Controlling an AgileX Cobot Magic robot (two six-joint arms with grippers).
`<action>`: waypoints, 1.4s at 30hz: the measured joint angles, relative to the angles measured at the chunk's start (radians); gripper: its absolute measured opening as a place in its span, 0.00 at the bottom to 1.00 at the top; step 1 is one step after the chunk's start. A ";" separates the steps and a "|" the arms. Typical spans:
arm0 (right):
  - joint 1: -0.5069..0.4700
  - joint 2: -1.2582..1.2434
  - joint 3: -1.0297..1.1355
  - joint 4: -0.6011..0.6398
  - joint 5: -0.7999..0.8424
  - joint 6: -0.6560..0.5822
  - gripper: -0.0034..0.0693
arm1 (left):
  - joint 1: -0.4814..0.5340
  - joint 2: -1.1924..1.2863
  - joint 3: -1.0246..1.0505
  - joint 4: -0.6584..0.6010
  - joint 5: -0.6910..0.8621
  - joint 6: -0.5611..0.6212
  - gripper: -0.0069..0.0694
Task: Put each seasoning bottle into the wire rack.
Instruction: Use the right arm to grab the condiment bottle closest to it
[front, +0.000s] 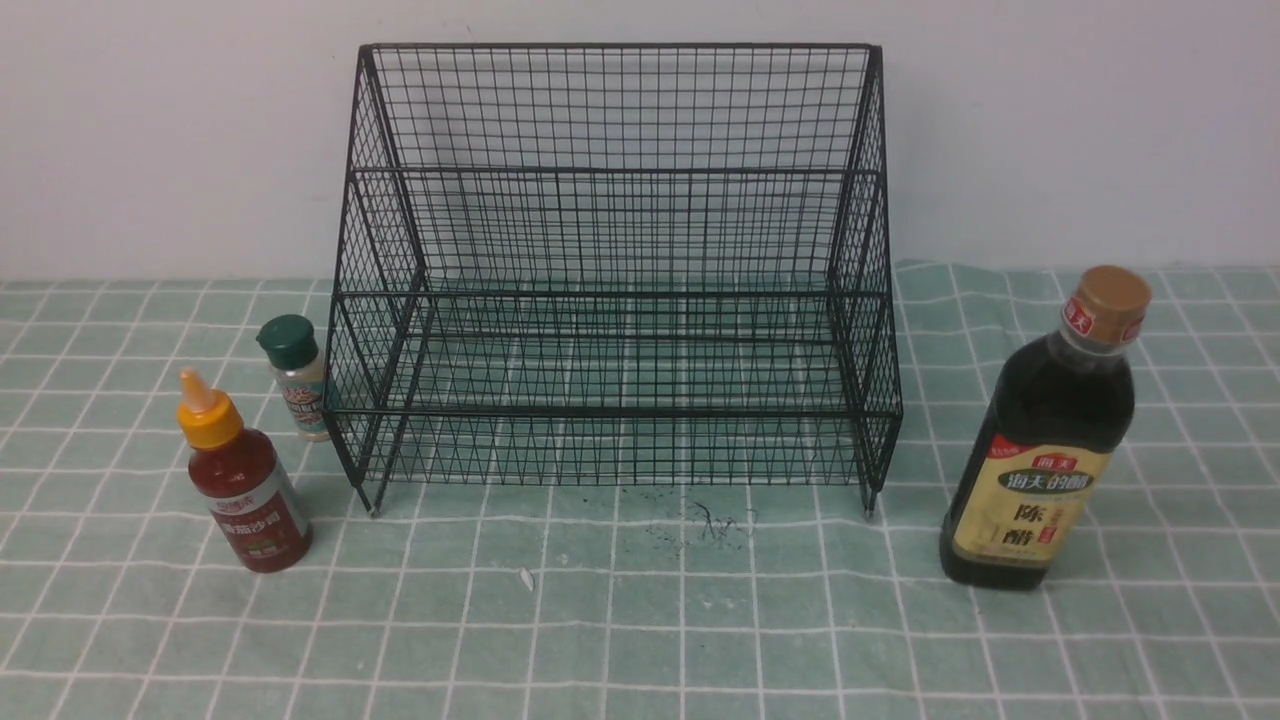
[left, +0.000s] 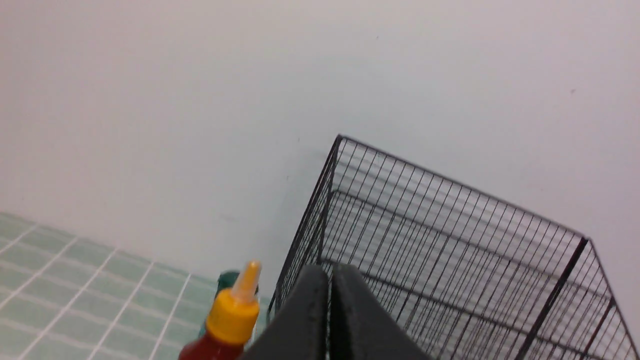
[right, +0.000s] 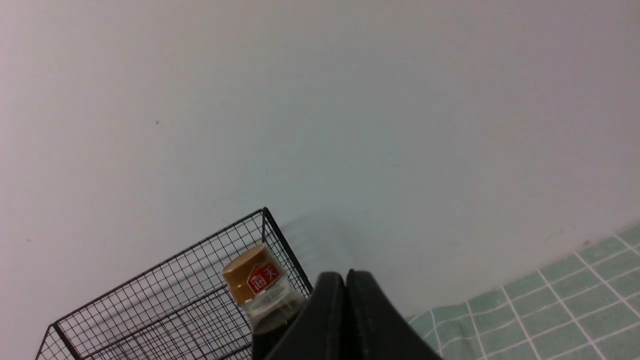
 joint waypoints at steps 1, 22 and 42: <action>0.000 0.000 -0.029 0.000 0.019 0.000 0.03 | 0.000 0.000 0.000 -0.001 -0.050 0.000 0.08; 0.054 1.043 -1.241 -0.005 1.164 -0.477 0.30 | 0.000 0.615 -0.550 0.021 1.247 0.270 0.08; 0.190 1.466 -1.307 0.061 1.104 -0.575 0.48 | 0.000 0.660 -0.550 0.030 1.202 0.295 0.08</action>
